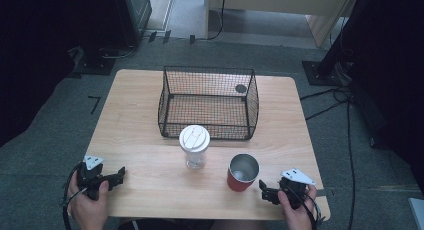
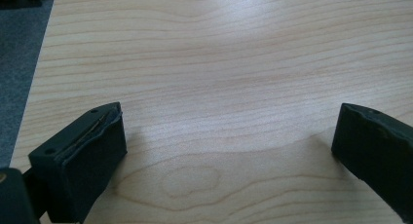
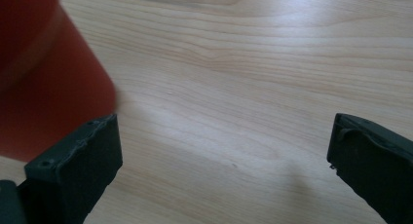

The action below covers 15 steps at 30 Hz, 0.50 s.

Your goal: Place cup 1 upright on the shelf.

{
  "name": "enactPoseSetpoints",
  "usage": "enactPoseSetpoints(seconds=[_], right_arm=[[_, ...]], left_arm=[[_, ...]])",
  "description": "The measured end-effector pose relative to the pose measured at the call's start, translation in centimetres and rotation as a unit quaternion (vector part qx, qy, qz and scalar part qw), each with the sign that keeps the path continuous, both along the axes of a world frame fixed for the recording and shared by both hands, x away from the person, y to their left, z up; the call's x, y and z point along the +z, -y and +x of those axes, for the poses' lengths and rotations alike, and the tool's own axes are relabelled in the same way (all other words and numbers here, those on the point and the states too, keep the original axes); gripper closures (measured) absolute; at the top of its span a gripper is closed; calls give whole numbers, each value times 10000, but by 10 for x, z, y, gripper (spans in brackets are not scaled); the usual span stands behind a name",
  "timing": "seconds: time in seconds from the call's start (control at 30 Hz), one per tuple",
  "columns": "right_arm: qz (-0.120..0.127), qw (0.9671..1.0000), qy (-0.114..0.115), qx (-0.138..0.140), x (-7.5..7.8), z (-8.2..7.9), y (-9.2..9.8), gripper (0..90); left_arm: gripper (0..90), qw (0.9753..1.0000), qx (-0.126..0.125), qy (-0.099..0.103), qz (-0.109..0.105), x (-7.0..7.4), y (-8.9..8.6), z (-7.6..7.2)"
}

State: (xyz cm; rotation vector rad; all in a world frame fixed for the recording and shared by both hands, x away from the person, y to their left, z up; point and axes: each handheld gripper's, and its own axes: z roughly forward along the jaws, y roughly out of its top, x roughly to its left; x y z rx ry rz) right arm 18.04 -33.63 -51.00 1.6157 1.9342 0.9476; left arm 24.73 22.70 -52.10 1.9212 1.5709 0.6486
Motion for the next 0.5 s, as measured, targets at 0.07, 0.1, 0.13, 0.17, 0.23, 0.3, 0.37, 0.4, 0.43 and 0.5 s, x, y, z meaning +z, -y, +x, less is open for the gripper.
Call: enactPoseSetpoints(seconds=[0.07, 0.1, 0.13, 0.17, 0.23, 0.3, 0.37, 0.4, 0.43, 0.5], right_arm=[[55, 10000, 16, 69, 1, -2, -5, 0], [74, 9999, 6, 105, 2, -2, -7, 0], [90, 9998, 6, 151, 2, -3, -9, 0], [90, 9998, 6, 151, 2, -3, -9, 0], [242, 9994, -11, 258, 3, -5, -13, 0], [236, 9993, 4, 292, 3, -5, -15, 0], [234, 9989, 25, 412, 4, -7, -20, 0], [217, 9988, 33, 429, 4, -7, -22, 0], [217, 9988, 33, 429, 4, -7, -22, 0], [189, 9984, 62, 538, 4, -8, -25, 0]], left_arm=[[0, 10000, 1, 0, -1, 0, 0, 0], [0, 10000, 1, 0, -1, 0, 0, 0], [0, 10000, 1, 1, -2, 0, 0, 0], [0, 10000, 1, 1, -2, 0, 0, 0], [0, 10000, 1, 1, 0, 0, 0, 0], [0, 10000, 1, 0, 0, 0, 0, 0], [0, 10000, 2, 0, -1, 0, 0, 0], [0, 10000, 0, 1, -1, 0, 0, 0], [0, 10000, 0, 1, -1, 0, 0, 0], [0, 10000, 1, 2, -1, 0, 0, 0]])
